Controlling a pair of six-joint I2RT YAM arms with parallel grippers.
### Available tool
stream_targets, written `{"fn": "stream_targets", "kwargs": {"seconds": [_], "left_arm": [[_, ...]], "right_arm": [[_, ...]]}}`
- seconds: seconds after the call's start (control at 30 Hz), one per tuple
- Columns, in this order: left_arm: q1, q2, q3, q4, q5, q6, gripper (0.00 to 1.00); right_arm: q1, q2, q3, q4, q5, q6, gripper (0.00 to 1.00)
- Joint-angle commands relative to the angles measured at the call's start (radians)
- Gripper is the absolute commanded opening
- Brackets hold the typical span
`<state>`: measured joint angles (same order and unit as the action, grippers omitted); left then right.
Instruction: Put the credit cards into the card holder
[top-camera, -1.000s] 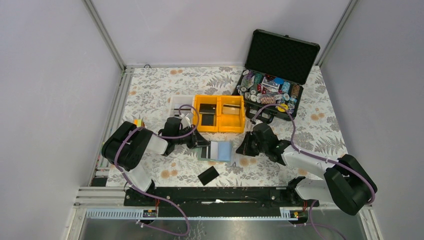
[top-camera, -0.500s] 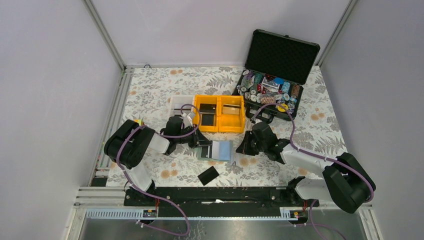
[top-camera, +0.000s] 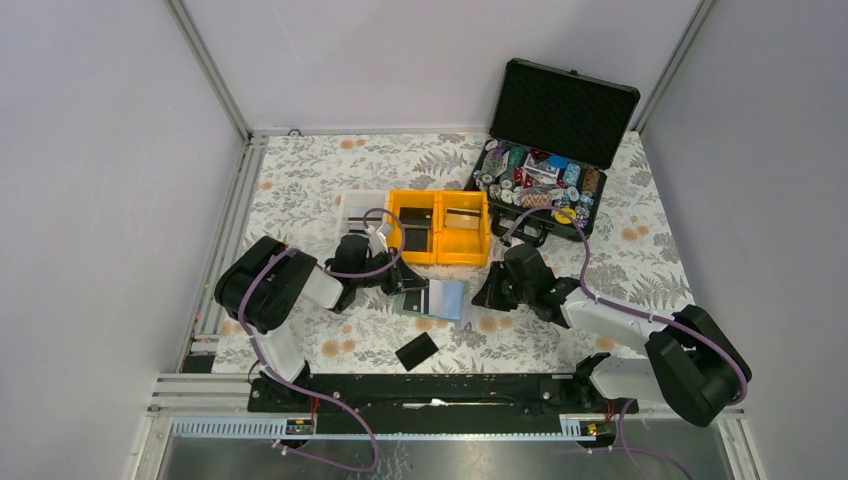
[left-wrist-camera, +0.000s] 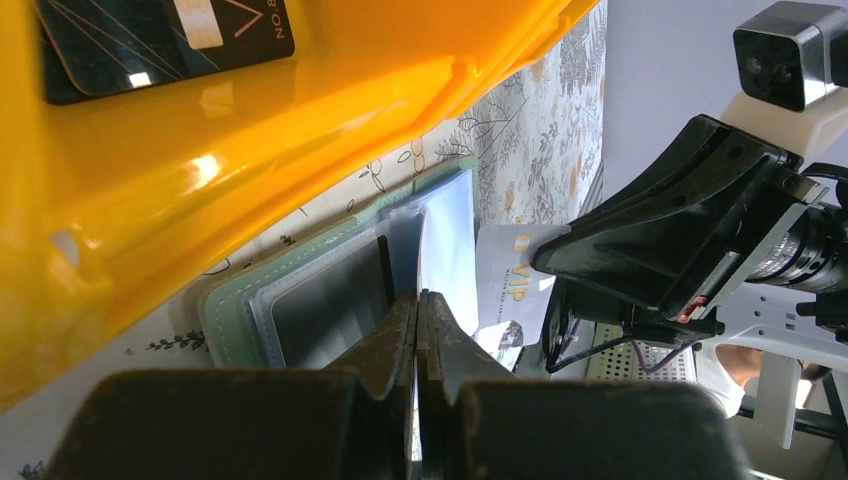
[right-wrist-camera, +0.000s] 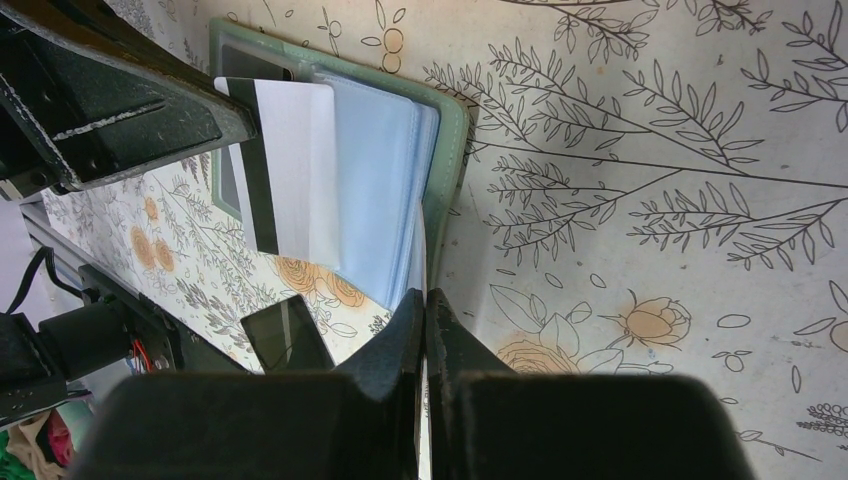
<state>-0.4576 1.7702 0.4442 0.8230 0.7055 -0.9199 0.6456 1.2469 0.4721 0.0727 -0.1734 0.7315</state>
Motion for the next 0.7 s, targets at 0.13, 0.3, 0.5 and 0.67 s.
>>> {"fn": "stream_targets", "kwargs": {"seconds": [0.13,0.3,0.5,0.67], "left_arm": [[-0.026,-0.061,0.032,-0.146,-0.062,0.073,0.14],[-0.029,-0.135,0.069,-0.335,-0.128,0.163,0.27],[-0.053,-0.178,0.115,-0.517,-0.209,0.233,0.41],[-0.088,-0.208,0.159,-0.656,-0.295,0.271,0.50]], "right_arm": [[-0.009,-0.005,0.022,-0.009,0.062,-0.004,0.00],[-0.008,-0.015,0.023,-0.016,0.064,-0.004,0.00],[-0.009,-0.014,0.021,-0.016,0.066,-0.006,0.00],[-0.009,-0.012,0.020,-0.015,0.068,-0.008,0.00]]}}
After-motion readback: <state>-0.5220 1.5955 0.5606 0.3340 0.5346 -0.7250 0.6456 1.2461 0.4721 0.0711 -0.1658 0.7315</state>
